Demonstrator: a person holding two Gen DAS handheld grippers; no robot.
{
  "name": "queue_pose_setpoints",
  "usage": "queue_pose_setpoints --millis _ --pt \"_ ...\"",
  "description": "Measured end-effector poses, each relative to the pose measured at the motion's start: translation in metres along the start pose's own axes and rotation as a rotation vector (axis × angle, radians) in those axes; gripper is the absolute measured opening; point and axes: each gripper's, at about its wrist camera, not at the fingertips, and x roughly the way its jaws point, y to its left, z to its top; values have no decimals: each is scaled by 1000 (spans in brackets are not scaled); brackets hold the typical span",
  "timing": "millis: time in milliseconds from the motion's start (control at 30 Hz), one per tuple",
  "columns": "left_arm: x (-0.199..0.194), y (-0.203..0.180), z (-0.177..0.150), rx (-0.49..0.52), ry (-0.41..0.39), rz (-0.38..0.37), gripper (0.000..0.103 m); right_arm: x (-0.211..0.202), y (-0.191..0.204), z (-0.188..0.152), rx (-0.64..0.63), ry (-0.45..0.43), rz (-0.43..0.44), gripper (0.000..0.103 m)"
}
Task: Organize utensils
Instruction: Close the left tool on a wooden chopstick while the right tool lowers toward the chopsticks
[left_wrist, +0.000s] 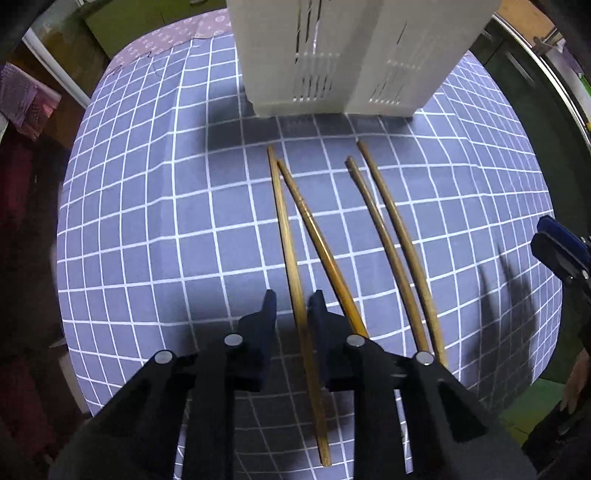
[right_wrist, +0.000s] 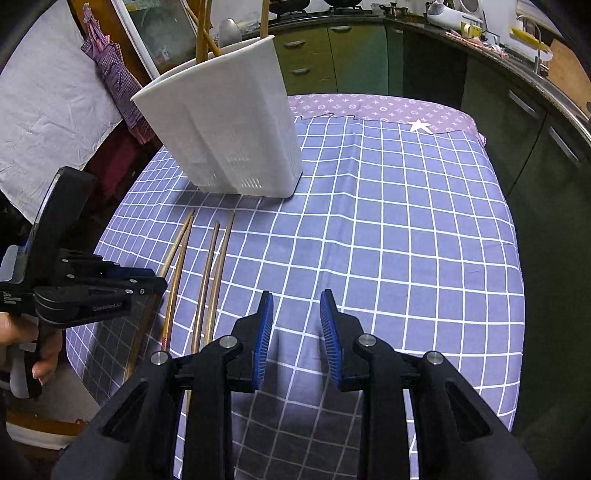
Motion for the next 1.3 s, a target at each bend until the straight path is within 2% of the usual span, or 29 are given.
queue_pose_setpoints --millis 133,367,533,700,867,1167,1300 --pt "2 -4 1 3 18 20 19 0 -2 1 3 2 1 30" --pt "3 -29 8 34 46 56 8 4 -3 -2 -3 25 -5 30" --pt "5 -26 15 11 66 20 8 5 -3 -5 -8 36 -8 30" --pt "5 -4 16 -21 64 -32 7 8 -4 -6 -5 47 -3 30" --pt "-10 12 12 -23 -6 -78 7 11 -2 -5 -8 58 -2 30" --pt "-74 26 -15 10 -228 -106 7 14 11 1 -37 67 -6 30" --pt "-104 30 -37 27 -357 -105 7 17 20 3 -54 77 6 30"
